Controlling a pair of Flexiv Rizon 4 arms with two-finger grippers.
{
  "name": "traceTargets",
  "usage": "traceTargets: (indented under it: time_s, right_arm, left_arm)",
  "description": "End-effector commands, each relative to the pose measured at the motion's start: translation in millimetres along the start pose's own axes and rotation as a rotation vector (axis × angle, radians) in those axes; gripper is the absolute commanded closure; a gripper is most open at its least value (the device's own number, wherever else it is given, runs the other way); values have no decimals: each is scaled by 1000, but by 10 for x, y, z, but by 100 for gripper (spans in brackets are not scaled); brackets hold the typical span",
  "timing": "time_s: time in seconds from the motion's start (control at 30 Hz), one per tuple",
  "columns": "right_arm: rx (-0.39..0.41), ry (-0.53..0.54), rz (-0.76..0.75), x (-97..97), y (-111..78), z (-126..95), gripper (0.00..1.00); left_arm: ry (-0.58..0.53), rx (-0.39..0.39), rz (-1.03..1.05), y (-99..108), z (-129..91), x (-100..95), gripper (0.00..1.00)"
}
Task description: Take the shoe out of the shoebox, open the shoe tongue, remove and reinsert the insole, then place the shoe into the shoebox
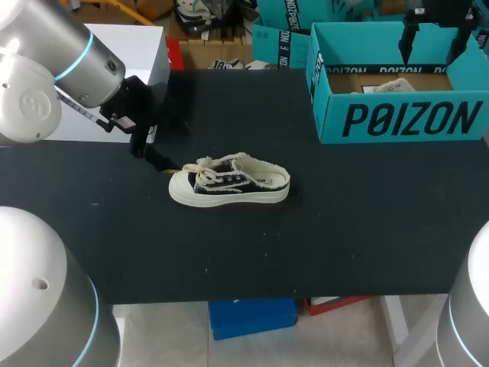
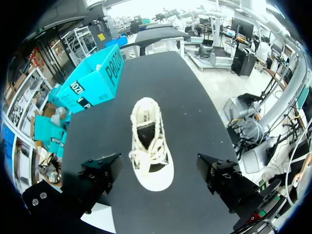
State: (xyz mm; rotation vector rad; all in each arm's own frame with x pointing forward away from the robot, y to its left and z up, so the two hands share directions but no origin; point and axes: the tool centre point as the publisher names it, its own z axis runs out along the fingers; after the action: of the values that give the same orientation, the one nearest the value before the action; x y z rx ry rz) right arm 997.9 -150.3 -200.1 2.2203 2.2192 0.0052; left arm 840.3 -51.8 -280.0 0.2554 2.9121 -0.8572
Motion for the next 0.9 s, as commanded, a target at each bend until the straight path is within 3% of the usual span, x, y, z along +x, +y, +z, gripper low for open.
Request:
traceTargets:
  time_s: [0.03,0.5,0.67,0.9]
  right_arm:
    - [2,0,0,1,9,2,0]
    - [2,0,0,1,9,2,0]
    - [-82,12,-161,284,-152,-207,0]
    - [-116,1,-480,752,-570,-158,0]
  left_arm:
    - [-4,3,3,13,12,7,0]
    - [-4,3,3,13,12,7,0]
    - [-4,3,3,13,12,7,0]
    - [-4,3,3,13,12,7,0]
